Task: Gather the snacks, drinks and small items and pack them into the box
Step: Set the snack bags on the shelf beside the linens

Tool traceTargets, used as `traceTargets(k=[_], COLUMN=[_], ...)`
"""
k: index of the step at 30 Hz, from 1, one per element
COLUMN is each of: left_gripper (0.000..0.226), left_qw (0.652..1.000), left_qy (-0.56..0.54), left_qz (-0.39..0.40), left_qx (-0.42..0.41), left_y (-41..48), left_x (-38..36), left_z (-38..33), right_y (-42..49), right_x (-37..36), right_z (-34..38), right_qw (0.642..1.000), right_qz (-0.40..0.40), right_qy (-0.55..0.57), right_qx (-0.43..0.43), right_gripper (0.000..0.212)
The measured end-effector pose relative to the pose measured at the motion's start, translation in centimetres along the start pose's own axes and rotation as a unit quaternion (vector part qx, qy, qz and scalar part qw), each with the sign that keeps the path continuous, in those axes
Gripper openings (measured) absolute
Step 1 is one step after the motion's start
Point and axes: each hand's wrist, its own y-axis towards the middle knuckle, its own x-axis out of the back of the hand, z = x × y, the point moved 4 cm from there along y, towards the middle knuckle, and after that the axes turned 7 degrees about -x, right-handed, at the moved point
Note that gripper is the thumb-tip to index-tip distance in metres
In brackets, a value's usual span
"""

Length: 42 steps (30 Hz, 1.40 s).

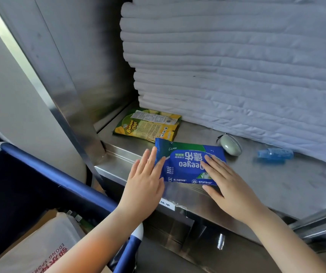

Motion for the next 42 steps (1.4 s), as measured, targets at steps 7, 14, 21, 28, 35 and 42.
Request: traceTargets(k=[7,14,21,28,35,42], left_gripper=[0.061,0.061,0.063,0.059,0.067,0.068], left_qw=[0.988,0.986,0.984,0.983,0.99,0.985], left_qy=[0.018,0.015,-0.022,-0.02,0.015,0.044], left_qz=[0.085,0.103,0.099,0.097,0.093,0.133], left_qx=[-0.126,-0.128,-0.15,-0.157,-0.104,-0.097], left_y=[1.2,2.1,3.4,3.9,5.2,5.5], left_x=[-1.7,-2.4,-1.6,-1.5,-1.7,-1.7], left_z=[-2.8,-2.9,-3.2,-2.5,-1.7,-1.3], right_y=[-0.1,-2.3,-2.3,-2.7,-3.0,-1.4], right_x=[0.5,1.1,2.2,0.6,1.8,0.9], right_z=[-0.3,1.0,0.2,0.8,3.3,1.3], right_qw=[0.999,0.997,0.99,0.997,0.993,1.0], right_qz=[-0.003,-0.068,-0.135,-0.053,-0.105,0.001], right_qy=[0.024,-0.029,0.028,-0.017,-0.055,0.004], right_qx=[-0.028,-0.029,-0.02,-0.061,-0.02,-0.028], right_gripper=[0.074,0.065,0.05,0.063,0.049,0.057])
